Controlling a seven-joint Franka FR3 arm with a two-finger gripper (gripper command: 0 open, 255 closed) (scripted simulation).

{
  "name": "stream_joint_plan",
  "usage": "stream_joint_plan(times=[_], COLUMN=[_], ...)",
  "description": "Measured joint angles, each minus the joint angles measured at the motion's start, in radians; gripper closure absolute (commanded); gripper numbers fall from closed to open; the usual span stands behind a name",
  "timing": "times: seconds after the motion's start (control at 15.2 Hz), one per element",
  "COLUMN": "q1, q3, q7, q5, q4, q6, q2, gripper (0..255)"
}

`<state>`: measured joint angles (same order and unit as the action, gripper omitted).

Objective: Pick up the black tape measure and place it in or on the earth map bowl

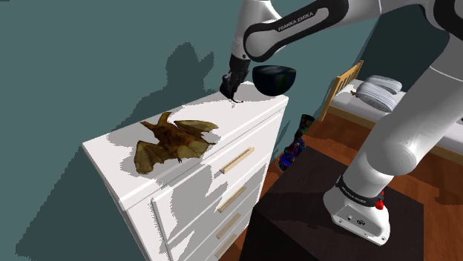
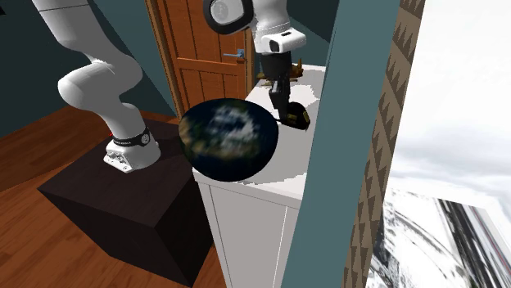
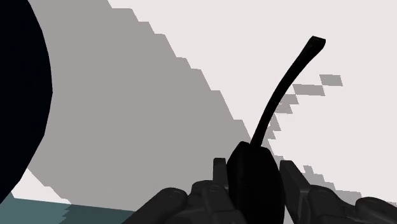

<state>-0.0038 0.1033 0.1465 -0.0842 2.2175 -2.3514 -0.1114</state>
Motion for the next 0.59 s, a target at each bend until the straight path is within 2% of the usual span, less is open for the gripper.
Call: stream_joint_plan(times=[0.59], q1=[0.001], q3=[-0.002], q7=[-0.016], q5=[0.013], q4=[-0.084], q6=[0.119], q2=[-0.037], gripper=[255])
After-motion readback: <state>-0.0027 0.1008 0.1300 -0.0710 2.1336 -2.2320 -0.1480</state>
